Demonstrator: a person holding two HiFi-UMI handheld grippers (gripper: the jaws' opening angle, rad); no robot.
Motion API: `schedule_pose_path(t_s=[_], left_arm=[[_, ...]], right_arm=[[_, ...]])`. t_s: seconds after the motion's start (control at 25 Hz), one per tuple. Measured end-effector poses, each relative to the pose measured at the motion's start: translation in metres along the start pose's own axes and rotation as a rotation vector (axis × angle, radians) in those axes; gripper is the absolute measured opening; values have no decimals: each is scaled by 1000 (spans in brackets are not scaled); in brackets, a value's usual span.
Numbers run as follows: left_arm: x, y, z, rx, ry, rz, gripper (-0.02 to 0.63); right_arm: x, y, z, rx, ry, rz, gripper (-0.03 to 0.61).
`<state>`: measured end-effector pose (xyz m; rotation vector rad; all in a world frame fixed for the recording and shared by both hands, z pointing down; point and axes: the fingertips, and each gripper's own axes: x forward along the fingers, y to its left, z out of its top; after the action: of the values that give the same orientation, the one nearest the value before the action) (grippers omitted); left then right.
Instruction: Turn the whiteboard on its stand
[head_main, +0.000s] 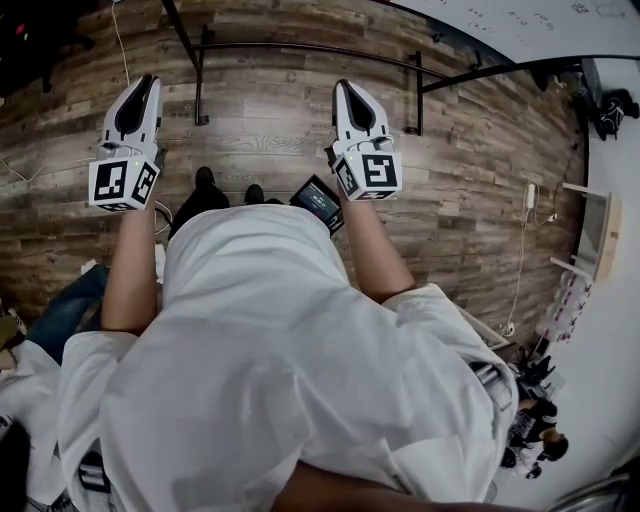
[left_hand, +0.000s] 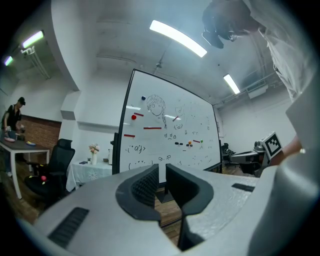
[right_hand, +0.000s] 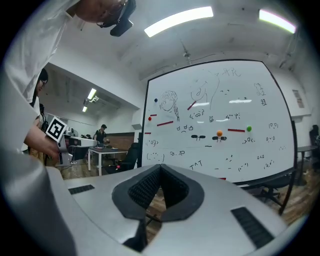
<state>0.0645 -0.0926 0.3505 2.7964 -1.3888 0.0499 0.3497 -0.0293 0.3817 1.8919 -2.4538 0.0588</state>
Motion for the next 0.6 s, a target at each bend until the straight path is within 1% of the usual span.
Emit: schedule_pose_path(t_s=[0.2, 0.4, 0.52, 0.6], left_arm=[[-8, -6, 2, -6, -5, -34, 19], [-22, -2, -1, -24, -8, -71, 12], [-36, 5, -1, -25, -2, -87, 12], [-48, 11, 1, -20, -1, -99, 12]], right_arm=[[-13, 10, 4, -1, 6, -20, -2], [-25, 31, 11, -20, 24, -54, -2], [-29, 49, 12, 9, 31, -84, -2], [-34, 62, 10, 57, 33, -111, -2]])
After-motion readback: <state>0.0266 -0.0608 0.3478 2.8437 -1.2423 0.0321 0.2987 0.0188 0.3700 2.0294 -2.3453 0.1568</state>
